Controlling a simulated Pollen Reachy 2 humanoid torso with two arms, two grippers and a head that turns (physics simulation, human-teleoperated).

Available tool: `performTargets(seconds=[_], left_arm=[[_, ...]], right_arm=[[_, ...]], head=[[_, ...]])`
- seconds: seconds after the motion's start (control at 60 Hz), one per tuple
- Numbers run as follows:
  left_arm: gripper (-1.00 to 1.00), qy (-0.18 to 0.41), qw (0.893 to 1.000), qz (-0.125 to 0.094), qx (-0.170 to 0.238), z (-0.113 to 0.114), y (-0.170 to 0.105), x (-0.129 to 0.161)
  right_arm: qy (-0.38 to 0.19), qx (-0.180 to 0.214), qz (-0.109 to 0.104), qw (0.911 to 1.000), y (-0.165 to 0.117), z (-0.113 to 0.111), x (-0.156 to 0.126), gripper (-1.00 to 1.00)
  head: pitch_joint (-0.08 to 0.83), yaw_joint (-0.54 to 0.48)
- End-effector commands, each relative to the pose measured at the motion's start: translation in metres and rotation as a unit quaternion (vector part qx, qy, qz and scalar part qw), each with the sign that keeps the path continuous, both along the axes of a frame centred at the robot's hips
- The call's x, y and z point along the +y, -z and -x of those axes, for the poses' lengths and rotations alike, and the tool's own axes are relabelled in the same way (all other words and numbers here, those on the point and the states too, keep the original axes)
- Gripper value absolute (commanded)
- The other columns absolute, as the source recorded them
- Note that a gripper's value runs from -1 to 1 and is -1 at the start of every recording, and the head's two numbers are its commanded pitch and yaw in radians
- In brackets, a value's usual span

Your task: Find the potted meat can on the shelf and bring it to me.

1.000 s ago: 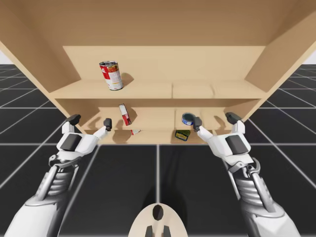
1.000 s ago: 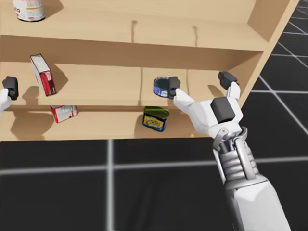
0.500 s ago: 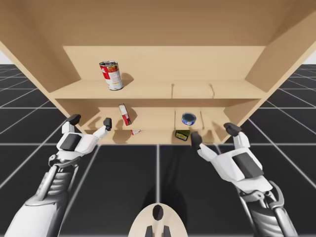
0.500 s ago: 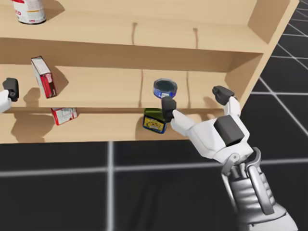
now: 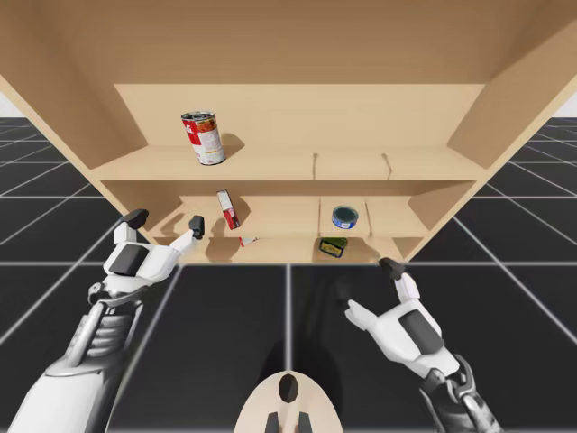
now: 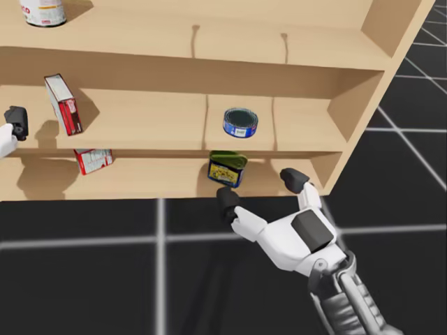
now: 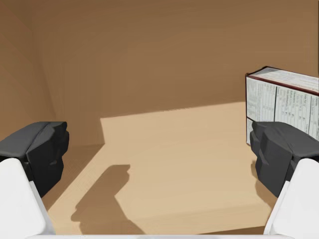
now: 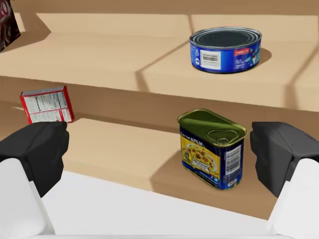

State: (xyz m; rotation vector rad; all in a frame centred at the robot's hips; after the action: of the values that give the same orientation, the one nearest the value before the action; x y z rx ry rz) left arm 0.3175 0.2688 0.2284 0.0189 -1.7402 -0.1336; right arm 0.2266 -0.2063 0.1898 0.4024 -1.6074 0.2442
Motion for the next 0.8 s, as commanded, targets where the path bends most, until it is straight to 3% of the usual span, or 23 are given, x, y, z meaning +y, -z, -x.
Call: performTargets(seconds=[0.017,0.2,0.267,0.567,0.8], left_arm=[[-1.0,0.0,1.0,0.0,0.0,0.001,0.0,0.0],[-1.0,0.0,1.0,0.0,0.001,0.001,0.0,0.0],[-1.0,0.0,1.0,-0.001,0.001,0.001,-0.001,0.0],[-1.0,0.0,1.0,-0.001,0.001,0.001,-0.001,0.0],[-1.0,-0.001,1.0,0.0,0.001,0.001,-0.001,0.0]], right_arm=[[0.001,0.014,-0.02,0.9997,0.019,-0.023,0.006,-1.0],[0.002,0.034,-0.001,0.9994,0.026,-0.055,0.005,-1.0],[0.001,0.039,0.024,0.999,0.033,-0.069,0.007,-1.0],[0.003,0.047,0.086,0.9952,0.053,-0.116,0.013,-1.0],[0.01,0.078,0.093,0.9925,0.074,-0.138,0.014,-1.0]], head=[[0.602,-0.19],[0.603,-0.19],[0.603,-0.18],[0.609,-0.18],[0.617,-0.16]])
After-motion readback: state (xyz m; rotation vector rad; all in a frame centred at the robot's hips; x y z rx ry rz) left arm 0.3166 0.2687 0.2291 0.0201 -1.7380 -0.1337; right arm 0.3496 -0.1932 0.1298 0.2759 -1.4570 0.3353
